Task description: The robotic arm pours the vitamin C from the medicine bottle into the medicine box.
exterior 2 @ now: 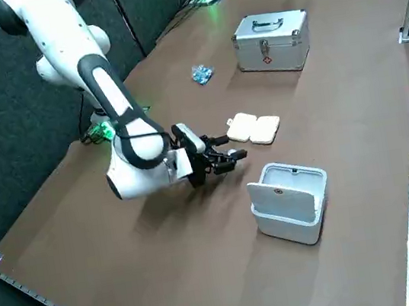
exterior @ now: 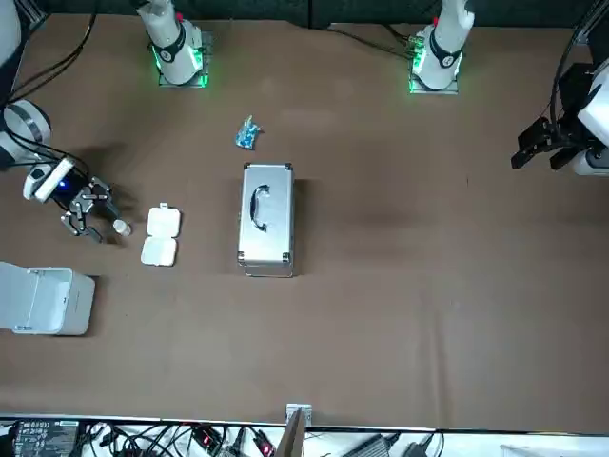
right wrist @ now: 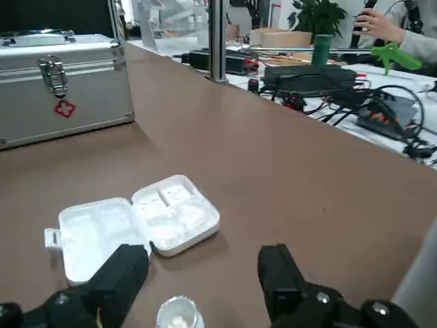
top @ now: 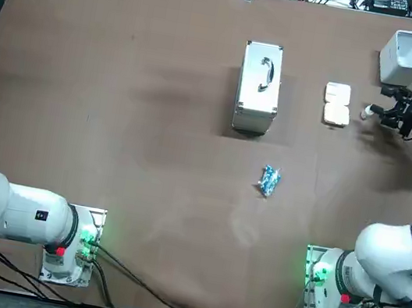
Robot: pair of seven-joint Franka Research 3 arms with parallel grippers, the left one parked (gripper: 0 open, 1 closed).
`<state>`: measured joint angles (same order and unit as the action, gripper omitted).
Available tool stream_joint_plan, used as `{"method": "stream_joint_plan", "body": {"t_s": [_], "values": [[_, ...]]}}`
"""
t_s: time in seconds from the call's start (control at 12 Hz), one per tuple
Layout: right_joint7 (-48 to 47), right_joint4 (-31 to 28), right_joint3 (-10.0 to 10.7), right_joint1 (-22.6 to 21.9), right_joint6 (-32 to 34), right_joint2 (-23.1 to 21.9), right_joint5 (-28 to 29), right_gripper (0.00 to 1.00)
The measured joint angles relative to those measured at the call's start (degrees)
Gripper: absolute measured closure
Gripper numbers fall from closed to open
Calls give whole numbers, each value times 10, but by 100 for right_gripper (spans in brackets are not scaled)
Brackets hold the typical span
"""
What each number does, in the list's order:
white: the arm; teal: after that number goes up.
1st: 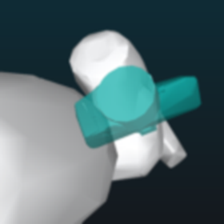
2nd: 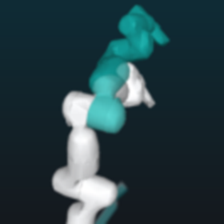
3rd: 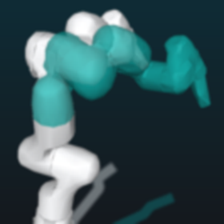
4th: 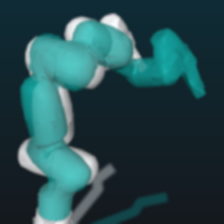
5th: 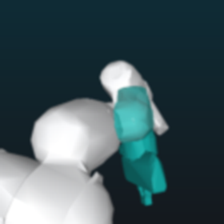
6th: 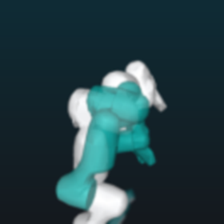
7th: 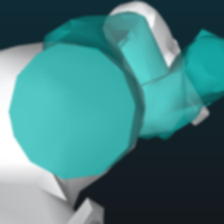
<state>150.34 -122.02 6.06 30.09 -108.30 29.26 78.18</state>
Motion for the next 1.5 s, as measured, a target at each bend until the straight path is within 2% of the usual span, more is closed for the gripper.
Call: {"method": "stream_joint_plan", "body": {"t_s": [0.25, 0.58, 0.67, 0.75, 0.92, 1.17, 1.5], "values": [[-49, -14, -1, -5, -31, -47, -30, 0], [-239, -14, -2, -42, -70, -103, -117, 0], [-290, -14, 2, -57, -78, -116, -134, 0], [-384, -11, 32, -106, -85, -130, -171, 0], [-472, 0, 59, -146, -88, -134, -213, 0], [-620, 27, 66, -168, -88, -138, -281, 0], [-843, 59, 60, -218, -97, -169, -389, 0]]}}
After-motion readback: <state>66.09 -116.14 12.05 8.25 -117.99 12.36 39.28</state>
